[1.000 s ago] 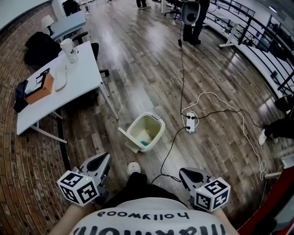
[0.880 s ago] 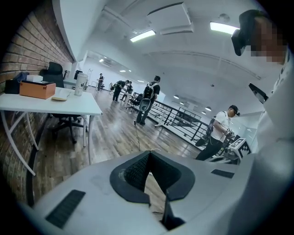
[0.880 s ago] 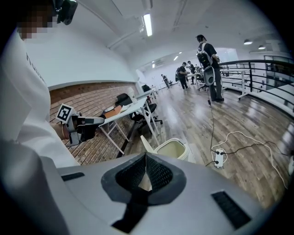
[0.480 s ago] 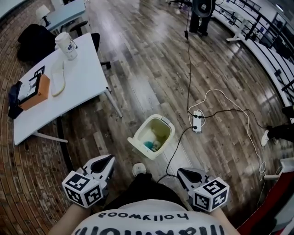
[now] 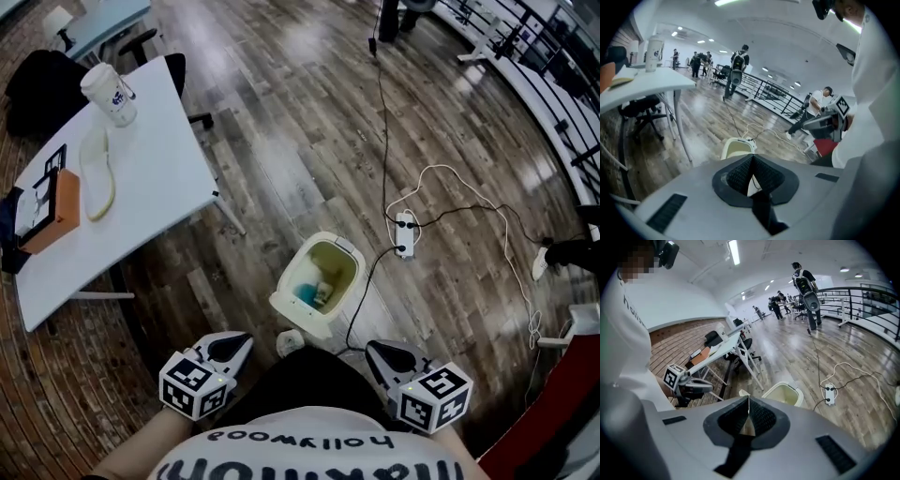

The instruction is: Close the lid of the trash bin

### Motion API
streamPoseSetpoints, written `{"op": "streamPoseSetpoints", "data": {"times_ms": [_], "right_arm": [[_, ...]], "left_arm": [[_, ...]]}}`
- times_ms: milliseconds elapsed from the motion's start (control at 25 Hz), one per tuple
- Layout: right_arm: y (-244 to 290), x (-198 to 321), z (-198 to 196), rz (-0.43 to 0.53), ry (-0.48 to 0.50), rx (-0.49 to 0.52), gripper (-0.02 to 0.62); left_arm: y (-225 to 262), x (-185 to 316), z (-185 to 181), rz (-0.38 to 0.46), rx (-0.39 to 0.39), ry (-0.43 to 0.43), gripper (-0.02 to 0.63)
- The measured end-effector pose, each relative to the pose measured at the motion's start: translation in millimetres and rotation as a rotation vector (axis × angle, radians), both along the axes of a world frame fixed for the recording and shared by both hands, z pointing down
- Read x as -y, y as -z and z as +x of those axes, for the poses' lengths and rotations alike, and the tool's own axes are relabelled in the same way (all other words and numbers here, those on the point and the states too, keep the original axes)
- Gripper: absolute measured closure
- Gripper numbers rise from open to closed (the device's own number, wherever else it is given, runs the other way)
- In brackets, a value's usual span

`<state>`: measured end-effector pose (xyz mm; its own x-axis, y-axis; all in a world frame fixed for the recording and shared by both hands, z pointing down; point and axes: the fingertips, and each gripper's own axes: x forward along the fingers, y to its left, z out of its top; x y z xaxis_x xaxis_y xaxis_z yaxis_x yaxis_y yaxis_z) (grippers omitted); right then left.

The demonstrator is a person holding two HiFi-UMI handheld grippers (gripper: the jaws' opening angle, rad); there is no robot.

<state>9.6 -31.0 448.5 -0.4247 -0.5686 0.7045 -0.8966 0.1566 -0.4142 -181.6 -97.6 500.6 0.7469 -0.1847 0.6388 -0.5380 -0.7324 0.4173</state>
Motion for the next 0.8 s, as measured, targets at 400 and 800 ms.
{"op": "streamPoseSetpoints", "data": {"times_ms": [400, 800], "right_arm": [[-22, -26, 13, -0.126, -0.169, -0.004, 0.586], [-28, -40, 11, -0.174, -0.214, -0.025, 0.584]], "left_arm": [[-106, -22, 19, -0.223, 0.118, -0.18, 0.598], [-145, -5, 64, -0.15, 0.163, -0.413, 0.598]]}}
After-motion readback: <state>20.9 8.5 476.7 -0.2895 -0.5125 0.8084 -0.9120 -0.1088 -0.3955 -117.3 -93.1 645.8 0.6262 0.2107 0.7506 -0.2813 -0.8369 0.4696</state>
